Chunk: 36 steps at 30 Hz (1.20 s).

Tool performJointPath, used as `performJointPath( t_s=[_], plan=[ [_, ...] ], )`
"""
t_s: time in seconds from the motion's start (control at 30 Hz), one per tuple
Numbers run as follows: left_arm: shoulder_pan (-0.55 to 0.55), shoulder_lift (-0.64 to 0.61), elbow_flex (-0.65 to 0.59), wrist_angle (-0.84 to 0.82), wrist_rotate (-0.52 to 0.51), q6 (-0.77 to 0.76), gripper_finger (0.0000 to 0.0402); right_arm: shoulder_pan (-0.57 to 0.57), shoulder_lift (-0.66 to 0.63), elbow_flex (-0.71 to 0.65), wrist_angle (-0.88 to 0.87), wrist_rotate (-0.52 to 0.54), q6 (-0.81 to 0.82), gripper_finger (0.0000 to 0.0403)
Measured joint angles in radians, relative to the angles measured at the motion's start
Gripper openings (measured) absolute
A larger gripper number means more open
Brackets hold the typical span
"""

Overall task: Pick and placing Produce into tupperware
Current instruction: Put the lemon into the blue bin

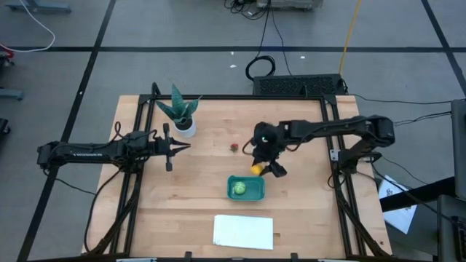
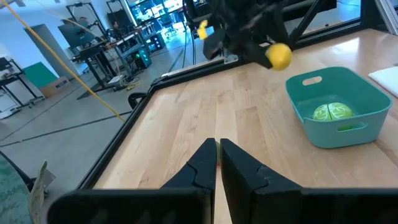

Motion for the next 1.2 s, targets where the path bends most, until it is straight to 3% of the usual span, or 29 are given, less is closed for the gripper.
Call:
performJointPath(
  t_s=[0.37,0.9,1.2],
  plan=[
    [0.000,0.000,0.000,0.000,0.000,0.001,0.0026,0.060,0.035,0.000,0.056,0.062,-0.120,0.0201],
    [0.000,0.000,0.000,-0.001,-0.001,0.007,0.0026,0.059,0.084,0.092,0.077,0.055,-0.094,0.0201],
    [0.000,0.000,0.000,-0.021,-0.001,0.007,0.0026,0.081,0.140,0.093,0.021,0.035,-0.247,0.0201]
  ],
)
